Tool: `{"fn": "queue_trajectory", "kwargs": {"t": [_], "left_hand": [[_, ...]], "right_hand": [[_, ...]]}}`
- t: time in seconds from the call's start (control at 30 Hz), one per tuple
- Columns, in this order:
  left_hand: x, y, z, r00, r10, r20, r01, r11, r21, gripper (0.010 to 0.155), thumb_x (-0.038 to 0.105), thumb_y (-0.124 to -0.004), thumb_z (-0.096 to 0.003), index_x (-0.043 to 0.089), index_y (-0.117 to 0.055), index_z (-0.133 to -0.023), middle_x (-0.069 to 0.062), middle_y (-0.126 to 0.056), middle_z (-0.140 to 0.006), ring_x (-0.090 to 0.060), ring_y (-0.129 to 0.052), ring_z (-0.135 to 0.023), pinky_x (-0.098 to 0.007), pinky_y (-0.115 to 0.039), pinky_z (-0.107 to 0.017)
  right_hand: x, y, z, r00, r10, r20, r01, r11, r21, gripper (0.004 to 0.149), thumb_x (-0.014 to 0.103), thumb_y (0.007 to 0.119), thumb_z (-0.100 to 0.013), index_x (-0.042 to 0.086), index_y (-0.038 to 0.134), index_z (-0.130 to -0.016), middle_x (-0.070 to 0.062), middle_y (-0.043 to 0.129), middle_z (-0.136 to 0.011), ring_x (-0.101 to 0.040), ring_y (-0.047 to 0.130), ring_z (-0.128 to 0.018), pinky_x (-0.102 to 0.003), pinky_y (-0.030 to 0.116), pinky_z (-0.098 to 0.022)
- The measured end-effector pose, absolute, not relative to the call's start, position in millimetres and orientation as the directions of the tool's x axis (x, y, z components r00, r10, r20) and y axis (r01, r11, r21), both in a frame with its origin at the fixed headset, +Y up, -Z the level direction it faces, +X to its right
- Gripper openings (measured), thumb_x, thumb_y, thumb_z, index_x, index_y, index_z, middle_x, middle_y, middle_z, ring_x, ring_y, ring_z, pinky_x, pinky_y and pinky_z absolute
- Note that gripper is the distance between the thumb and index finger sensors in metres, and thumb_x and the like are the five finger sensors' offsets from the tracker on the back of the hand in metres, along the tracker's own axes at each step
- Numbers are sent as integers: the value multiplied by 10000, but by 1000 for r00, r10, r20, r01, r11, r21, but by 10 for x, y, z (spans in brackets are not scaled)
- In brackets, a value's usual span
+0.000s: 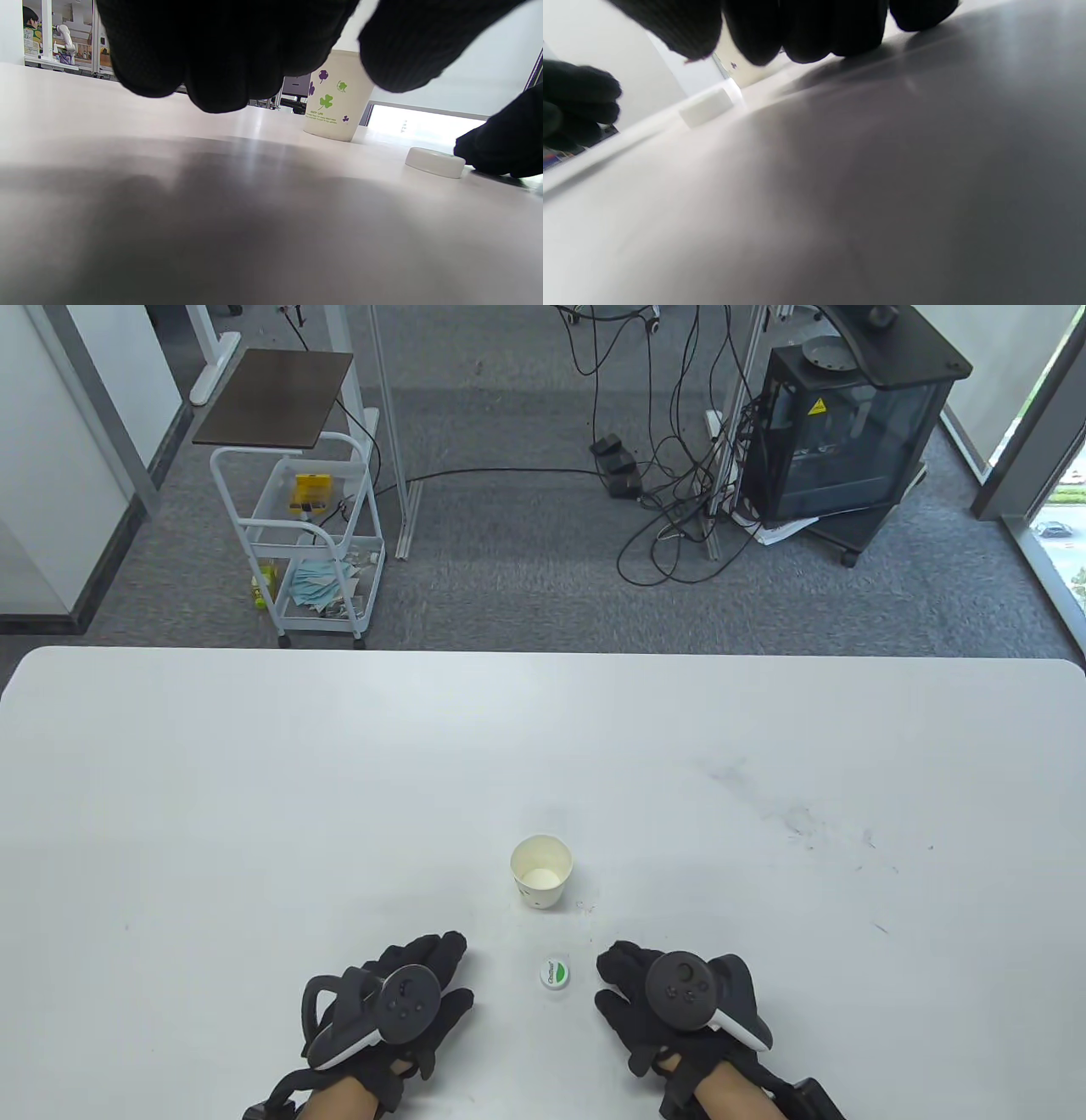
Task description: Flick bottle cap to knock over paper cup
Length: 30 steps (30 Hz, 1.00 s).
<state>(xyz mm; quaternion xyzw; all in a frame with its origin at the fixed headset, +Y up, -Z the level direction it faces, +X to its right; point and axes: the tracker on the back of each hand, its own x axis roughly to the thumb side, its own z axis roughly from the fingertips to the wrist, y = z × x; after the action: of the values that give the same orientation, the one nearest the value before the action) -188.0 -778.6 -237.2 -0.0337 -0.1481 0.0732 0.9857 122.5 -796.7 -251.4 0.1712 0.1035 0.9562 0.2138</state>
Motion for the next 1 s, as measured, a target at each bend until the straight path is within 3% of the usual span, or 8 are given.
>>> {"fn": "queue_trajectory", "kwargs": {"t": [0.1,0.2,0.3,0.7,0.77,0.8,0.87,1.0], "left_hand": [[-1879,-7805,-2385,945,161,286,-135,985,-107,684,624,-738,-466,312,-596,-1059,-22,-733,-1063,-234,-888,-832,-435,-800,-614],[-1876,-7804,-2384,945,158,287,-131,985,-111,681,626,-734,-468,315,-597,-1058,-20,-736,-1062,-232,-891,-831,-433,-801,-615],[-1885,-7803,-2390,939,181,294,-150,981,-122,682,633,-723,-475,315,-588,-1064,-19,-727,-1068,-230,-885,-838,-431,-798,-620],[-1933,-7816,-2415,938,219,270,-185,972,-147,679,632,-717,-478,311,-591,-1064,-26,-729,-1067,-236,-884,-837,-434,-797,-619],[-1941,-7816,-2412,941,215,260,-182,973,-143,678,632,-716,-477,313,-592,-1062,-24,-731,-1065,-235,-886,-835,-433,-797,-620],[-1946,-7815,-2410,943,212,255,-181,973,-142,679,632,-715,-475,312,-593,-1062,-21,-732,-1065,-233,-887,-835,-433,-798,-619],[-1969,-7817,-2406,948,211,239,-180,973,-144,677,629,-717,-474,313,-596,-1059,-22,-734,-1063,-234,-888,-833,-434,-798,-618],[-2003,-7815,-2402,950,216,228,-186,972,-146,676,626,-719,-474,311,-597,-1059,-22,-734,-1063,-235,-889,-831,-437,-797,-618]], "right_hand": [[1073,-7954,-2580,-896,327,300,-222,-915,336,376,421,841,-496,217,773,-805,-146,590,-1091,-401,571,-1004,-609,535,-704],[945,-8022,-2567,-883,392,259,-300,-894,332,344,419,851,-486,223,783,-760,-169,512,-1110,-445,460,-1025,-610,454,-723],[866,-8132,-2506,-824,538,178,-431,-799,420,328,409,825,-542,207,749,-790,-173,387,-1147,-430,286,-1074,-603,283,-762],[758,-8146,-2471,-846,482,226,-341,-817,465,327,469,751,-602,266,685,-850,-146,243,-1159,-394,157,-1085,-592,201,-765],[774,-8136,-2449,-852,484,198,-360,-817,450,408,491,725,-600,263,644,-929,-149,247,-1153,-396,186,-1077,-573,219,-768],[778,-8134,-2421,-857,489,164,-381,-814,438,650,456,664,-604,205,364,-1123,-165,232,-1151,-413,180,-1068,-561,228,-768],[827,-8129,-2363,-838,523,153,-415,-794,444,763,527,657,-596,153,253,-1123,-188,208,-1149,-436,157,-1061,-568,222,-761],[978,-8050,-2422,-762,610,217,-501,-768,400,714,489,733,-553,149,438,-1107,-193,422,-1140,-457,359,-1061,-598,355,-756]]}}
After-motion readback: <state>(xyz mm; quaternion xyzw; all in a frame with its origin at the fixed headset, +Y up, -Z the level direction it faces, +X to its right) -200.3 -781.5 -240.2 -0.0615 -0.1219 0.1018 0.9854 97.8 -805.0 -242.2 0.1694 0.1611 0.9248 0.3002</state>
